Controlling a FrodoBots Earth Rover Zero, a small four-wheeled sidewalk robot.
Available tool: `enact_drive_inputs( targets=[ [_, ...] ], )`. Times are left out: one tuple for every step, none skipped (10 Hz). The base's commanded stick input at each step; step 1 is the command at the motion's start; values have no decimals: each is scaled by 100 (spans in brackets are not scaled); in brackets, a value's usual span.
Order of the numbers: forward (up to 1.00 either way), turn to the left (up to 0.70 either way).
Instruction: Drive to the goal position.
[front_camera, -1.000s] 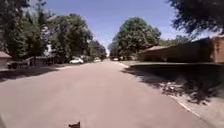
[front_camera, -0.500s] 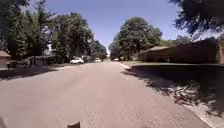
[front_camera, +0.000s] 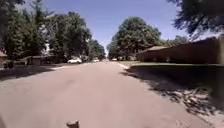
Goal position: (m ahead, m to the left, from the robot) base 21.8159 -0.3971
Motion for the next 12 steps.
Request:
enact_drive_inputs(
  targets=[
    [70,0],
    [70,0],
    [70,0],
    [70,0],
    [70,0],
    [70,0],
    [70,0],
    [70,0],
    [70,0],
    [70,0],
    [70,0],
    [70,0]
  ],
)
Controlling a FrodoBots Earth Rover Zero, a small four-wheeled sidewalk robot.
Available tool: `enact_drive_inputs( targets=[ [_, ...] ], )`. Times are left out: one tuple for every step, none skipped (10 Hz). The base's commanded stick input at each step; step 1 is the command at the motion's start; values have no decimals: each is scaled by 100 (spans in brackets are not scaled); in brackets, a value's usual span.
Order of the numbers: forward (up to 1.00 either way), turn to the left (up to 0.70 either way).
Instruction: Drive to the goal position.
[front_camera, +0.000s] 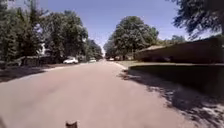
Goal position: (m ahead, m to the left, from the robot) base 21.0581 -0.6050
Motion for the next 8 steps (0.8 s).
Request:
enact_drive_inputs(
  targets=[
    [70,0],
    [70,0],
    [70,0],
    [70,0],
    [70,0],
    [70,0],
    [70,0],
    [70,0]
  ],
)
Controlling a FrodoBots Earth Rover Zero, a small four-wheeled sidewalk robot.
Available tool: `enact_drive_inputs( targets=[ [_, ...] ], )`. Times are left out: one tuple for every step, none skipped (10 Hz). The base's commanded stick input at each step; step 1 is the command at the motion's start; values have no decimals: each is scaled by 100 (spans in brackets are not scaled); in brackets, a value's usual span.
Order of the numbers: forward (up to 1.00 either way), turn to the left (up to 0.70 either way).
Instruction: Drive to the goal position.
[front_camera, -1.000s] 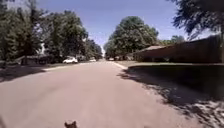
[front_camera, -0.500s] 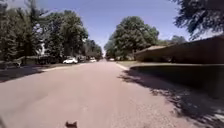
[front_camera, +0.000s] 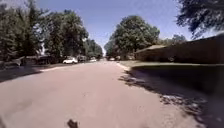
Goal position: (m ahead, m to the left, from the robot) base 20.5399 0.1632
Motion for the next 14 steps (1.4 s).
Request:
enact_drive_inputs(
  targets=[
    [70,0],
    [70,0],
    [70,0],
    [70,0],
    [70,0],
    [70,0],
    [70,0],
    [70,0],
    [70,0],
    [70,0],
    [70,0],
    [70,0],
    [70,0],
    [70,0]
  ],
)
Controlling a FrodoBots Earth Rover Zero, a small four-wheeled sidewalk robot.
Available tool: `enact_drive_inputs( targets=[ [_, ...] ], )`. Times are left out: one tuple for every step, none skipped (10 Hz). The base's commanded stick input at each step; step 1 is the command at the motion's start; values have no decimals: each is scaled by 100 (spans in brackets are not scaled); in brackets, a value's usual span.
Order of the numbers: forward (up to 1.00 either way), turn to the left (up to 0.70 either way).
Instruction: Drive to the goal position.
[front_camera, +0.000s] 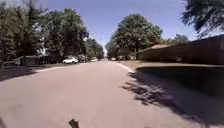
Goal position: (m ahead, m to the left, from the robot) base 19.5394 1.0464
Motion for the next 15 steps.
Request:
enact_drive_inputs(
  targets=[
    [70,0],
    [70,0],
    [70,0],
    [70,0],
    [70,0],
    [70,0],
    [70,0],
    [70,0],
    [70,0],
    [70,0],
    [70,0],
    [70,0],
    [70,0],
    [70,0],
    [70,0]
  ],
)
